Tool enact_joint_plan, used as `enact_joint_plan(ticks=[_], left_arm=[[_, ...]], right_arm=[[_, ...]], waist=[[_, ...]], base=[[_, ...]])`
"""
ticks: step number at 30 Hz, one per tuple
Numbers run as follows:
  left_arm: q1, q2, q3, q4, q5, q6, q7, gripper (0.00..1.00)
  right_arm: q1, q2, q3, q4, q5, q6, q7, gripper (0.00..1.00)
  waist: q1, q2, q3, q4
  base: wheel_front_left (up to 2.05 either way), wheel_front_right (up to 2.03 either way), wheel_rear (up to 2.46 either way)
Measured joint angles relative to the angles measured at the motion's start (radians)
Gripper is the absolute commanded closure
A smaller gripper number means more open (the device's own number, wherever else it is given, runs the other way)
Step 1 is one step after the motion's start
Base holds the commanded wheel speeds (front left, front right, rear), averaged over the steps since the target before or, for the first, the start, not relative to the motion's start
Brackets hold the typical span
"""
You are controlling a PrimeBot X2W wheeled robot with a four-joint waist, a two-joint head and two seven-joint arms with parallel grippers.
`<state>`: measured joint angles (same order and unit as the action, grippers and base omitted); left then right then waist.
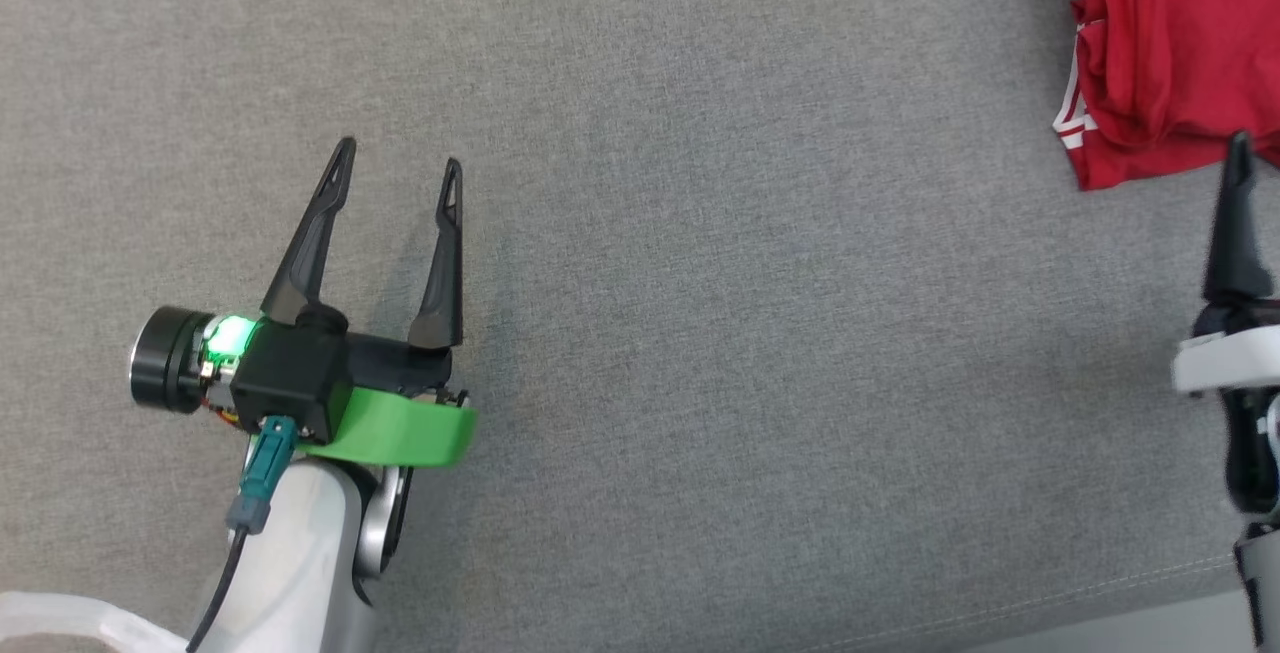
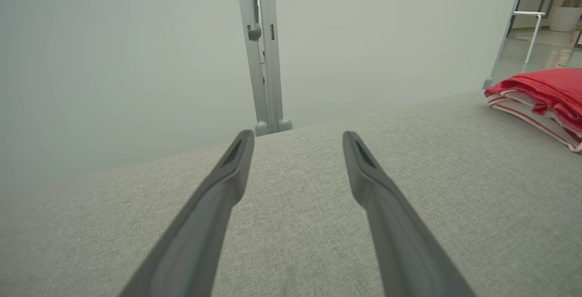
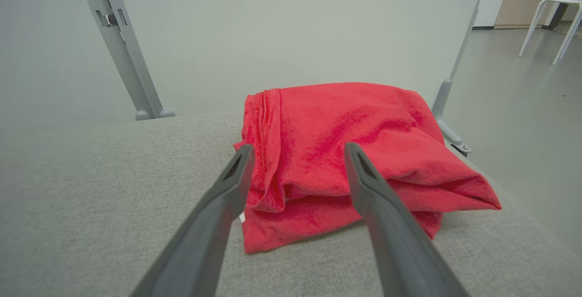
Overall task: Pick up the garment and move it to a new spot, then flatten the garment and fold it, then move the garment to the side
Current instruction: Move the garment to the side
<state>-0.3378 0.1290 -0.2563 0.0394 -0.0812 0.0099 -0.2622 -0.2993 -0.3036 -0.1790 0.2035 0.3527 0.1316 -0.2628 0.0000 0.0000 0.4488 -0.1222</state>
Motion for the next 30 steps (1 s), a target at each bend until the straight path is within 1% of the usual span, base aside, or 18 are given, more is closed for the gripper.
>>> enact_joint_plan(ticks=[1,4,7,13,21,30], left_arm=[[0.019,0.0,0.007,0.002,-0.012,0.008,0.0,0.0],[0.061,-0.004,0.027,0.01,-0.03,0.022,0.0,0.0],[0.102,-0.01,0.048,0.022,-0.046,0.038,0.0,0.0],[0.166,-0.018,0.078,0.06,-0.067,0.048,0.0,0.0],[0.264,-0.007,0.1,0.096,-0.076,0.034,0.0,0.0],[0.337,0.001,0.106,0.113,-0.084,0.008,0.0,0.0]], right_arm=[[0.028,0.027,0.022,-0.033,-0.009,0.0,0.0,0.0],[0.08,0.072,0.066,-0.101,-0.027,0.0,0.0,0.0],[0.125,0.104,0.098,-0.146,-0.043,0.0,0.0,0.0],[0.217,0.155,0.129,-0.197,-0.072,0.0,0.006,0.0],[0.322,0.174,0.152,-0.235,-0.093,0.0,0.06,0.0],[0.425,0.183,0.152,-0.282,-0.106,0.0,0.102,0.0]], waist=[[0.0,0.0,-0.018,0.0],[0.0,0.0,-0.058,0.004],[0.0,0.0,-0.097,0.016],[0.0,0.0,-0.169,0.065],[-0.0001,0.0,-0.282,0.111],[-0.0001,0.0,-0.392,0.122]], base=[[0.0,0.0,0.0],[0.0,0.0,0.0],[0.0,0.0,0.0],[0.0,0.0,0.0],[0.0,0.0,0.0],[0.0,0.0,0.0]])
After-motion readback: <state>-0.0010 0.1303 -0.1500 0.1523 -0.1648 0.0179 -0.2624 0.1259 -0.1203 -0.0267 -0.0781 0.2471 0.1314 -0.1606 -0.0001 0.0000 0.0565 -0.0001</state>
